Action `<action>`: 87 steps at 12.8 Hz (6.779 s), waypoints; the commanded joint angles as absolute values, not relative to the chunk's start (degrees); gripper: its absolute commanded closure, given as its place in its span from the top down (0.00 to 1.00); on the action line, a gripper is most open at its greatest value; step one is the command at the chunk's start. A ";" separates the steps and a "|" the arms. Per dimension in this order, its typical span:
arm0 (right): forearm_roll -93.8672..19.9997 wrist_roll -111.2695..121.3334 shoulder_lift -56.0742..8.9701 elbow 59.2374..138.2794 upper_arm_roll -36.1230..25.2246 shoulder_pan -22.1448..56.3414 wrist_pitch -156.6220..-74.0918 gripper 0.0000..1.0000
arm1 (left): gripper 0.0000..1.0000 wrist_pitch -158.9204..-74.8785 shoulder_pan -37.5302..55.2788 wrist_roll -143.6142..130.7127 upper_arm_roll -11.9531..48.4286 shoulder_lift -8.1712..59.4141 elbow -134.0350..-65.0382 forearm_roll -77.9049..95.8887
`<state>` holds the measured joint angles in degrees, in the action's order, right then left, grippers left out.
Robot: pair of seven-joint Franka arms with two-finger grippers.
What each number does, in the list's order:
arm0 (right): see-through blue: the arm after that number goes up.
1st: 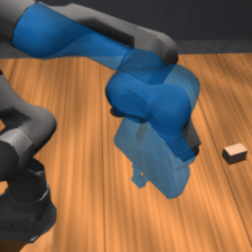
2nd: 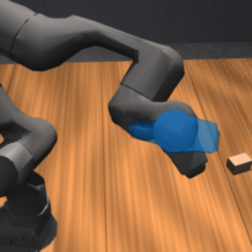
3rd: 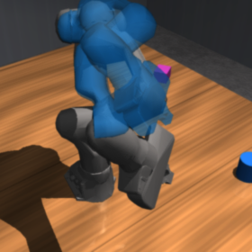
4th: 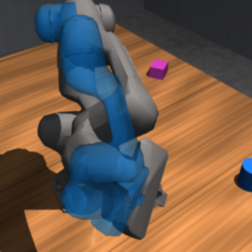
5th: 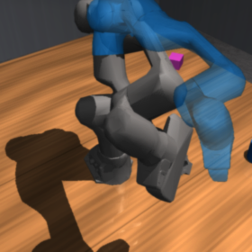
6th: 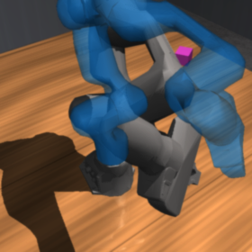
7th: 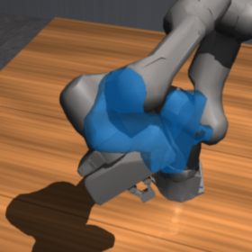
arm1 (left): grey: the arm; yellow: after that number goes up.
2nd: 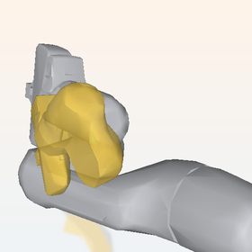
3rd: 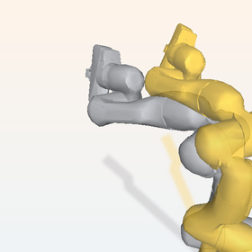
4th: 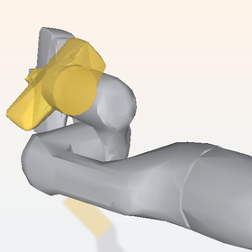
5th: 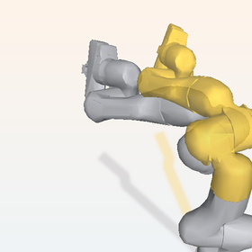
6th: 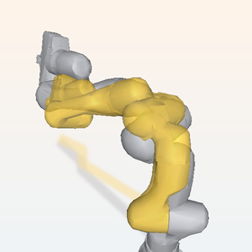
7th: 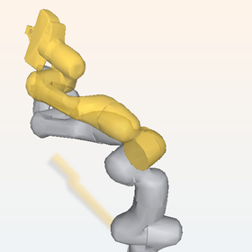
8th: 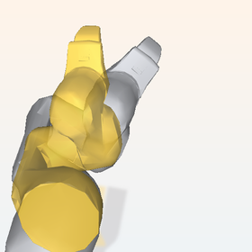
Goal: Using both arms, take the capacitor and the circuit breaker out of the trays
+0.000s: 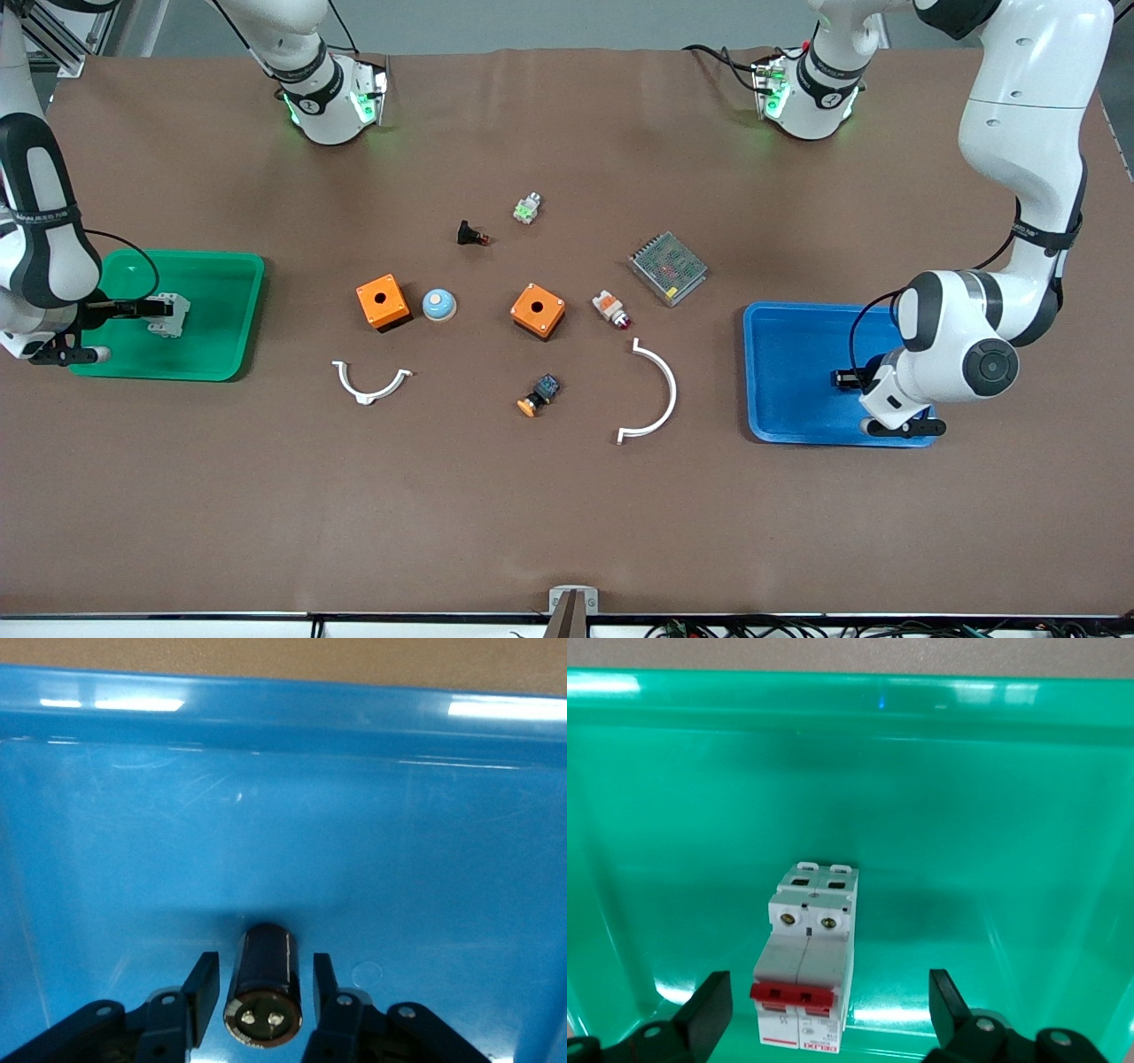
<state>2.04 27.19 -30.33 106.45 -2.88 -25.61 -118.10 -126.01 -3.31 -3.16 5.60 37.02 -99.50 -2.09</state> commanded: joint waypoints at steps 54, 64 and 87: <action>-5.71 -24.78 -45.53 79.02 1.32 24.70 -118.48 1.00 | 1.00 -82.19 -4.31 -8.61 9.93 5.37 -80.07 -2.99; -5.18 -23.73 -32.62 70.05 -2.98 21.36 -103.27 1.00 | 1.00 -87.71 0.70 -8.88 5.72 -8.52 -95.97 -2.46; -1.67 -2.11 -10.37 78.84 -0.61 -0.70 -94.23 1.00 | 1.00 -87.80 4.13 -10.02 4.66 -6.77 -93.25 -0.53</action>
